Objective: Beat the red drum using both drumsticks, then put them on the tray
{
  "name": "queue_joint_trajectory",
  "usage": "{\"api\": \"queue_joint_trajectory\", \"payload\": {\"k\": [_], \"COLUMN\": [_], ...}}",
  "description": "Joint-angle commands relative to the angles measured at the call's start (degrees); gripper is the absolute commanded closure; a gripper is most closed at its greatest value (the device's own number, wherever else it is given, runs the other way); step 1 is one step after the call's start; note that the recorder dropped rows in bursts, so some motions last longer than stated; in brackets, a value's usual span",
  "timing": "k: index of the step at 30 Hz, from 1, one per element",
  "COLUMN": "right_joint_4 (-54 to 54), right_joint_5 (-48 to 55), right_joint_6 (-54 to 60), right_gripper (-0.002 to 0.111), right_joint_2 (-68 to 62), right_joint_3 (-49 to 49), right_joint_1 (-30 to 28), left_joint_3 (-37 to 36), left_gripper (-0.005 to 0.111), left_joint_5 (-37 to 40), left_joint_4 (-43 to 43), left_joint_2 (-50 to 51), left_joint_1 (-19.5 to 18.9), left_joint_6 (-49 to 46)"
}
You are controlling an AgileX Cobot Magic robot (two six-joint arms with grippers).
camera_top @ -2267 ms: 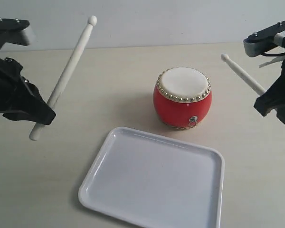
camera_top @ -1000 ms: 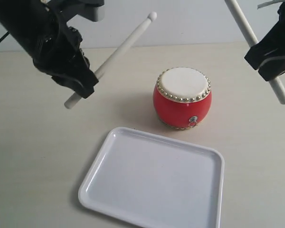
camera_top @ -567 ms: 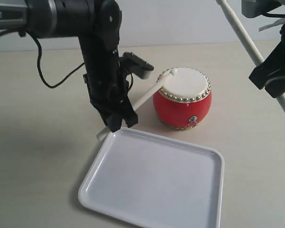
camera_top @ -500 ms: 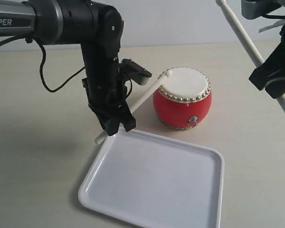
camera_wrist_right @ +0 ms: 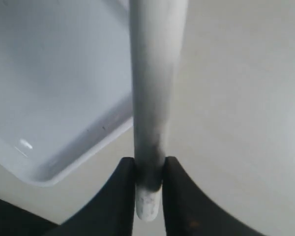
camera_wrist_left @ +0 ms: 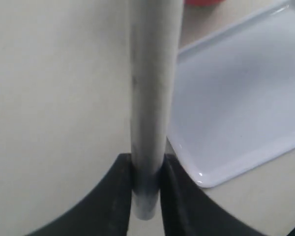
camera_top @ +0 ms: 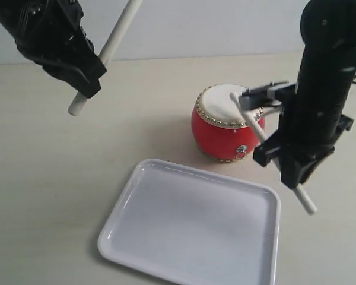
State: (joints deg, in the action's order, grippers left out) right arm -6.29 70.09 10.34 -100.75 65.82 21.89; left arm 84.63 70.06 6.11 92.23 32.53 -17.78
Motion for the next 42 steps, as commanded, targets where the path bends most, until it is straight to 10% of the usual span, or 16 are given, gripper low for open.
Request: {"api": "queue_joint_trajectory", "payload": {"k": [1, 8, 15, 35, 42], "right_joint_4": [0.19, 4.48, 0.92, -2.19, -0.24], "right_joint_5": [-0.12, -0.12, -0.12, -0.12, -0.12], "right_joint_6": [0.52, -1.67, -2.05, 1.67, 2.03], "right_gripper": [0.108, 0.108, 0.108, 0.108, 0.108], "right_joint_2": [13.73, 25.48, 25.88, -2.32, 6.90], "right_joint_3": [6.00, 6.34, 6.34, -3.40, 1.62], "right_joint_1": [0.05, 0.05, 0.05, 0.05, 0.05], "left_joint_3": [-1.84, 5.40, 7.26, -3.07, -5.98], "left_gripper": [0.107, 0.107, 0.107, 0.107, 0.107], "left_joint_5": [-0.35, -0.10, -0.10, -0.10, -0.10], "left_joint_4": [2.79, 2.30, 1.37, -1.83, -0.40], "left_joint_2": [2.58, 20.15, 31.09, -3.33, -2.07], "left_joint_1": [1.23, 9.55, 9.68, 1.65, 1.09], "left_joint_6": [-0.08, -1.71, -0.16, 1.12, 1.12]}}
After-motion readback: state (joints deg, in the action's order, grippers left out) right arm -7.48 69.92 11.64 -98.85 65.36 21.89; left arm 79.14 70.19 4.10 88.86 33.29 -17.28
